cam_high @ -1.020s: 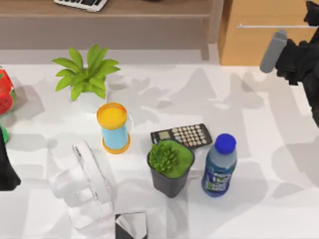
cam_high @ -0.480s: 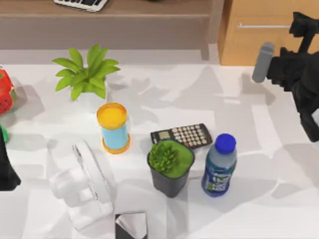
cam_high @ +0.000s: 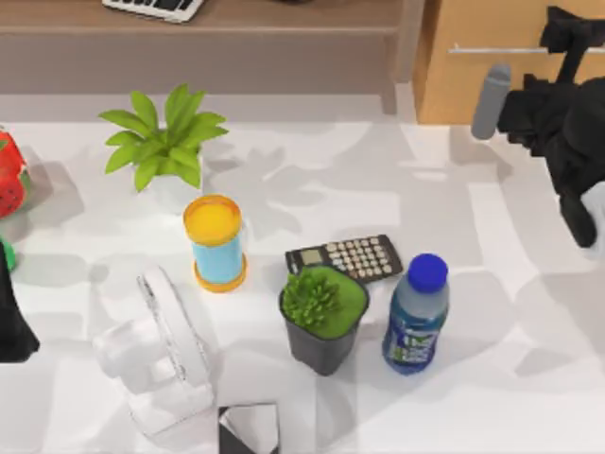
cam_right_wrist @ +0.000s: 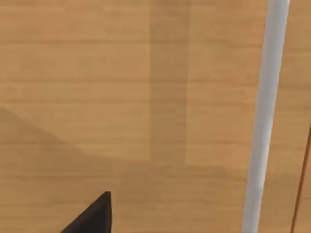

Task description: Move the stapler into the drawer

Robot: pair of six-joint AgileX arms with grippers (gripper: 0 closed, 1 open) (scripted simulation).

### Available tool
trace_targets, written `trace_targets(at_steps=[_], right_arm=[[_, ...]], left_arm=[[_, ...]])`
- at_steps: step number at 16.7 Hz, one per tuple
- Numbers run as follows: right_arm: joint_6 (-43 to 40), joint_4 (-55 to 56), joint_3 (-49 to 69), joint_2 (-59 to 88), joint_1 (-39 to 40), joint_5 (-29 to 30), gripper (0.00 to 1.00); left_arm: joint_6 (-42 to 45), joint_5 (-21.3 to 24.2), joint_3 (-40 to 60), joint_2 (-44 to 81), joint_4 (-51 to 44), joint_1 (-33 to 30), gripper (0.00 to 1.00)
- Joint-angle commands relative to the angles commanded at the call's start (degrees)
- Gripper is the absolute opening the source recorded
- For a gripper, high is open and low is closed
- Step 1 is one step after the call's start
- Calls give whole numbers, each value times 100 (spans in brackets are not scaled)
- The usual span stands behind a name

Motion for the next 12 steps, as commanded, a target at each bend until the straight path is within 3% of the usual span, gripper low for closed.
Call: trace_targets(at_steps=[4, 12], right_arm=[[0, -28, 51, 23, -4, -4, 100], [0, -28, 51, 23, -4, -4, 40]], left_arm=[[0, 0, 0, 0, 0, 0, 100], [0, 0, 0, 0, 0, 0, 100]])
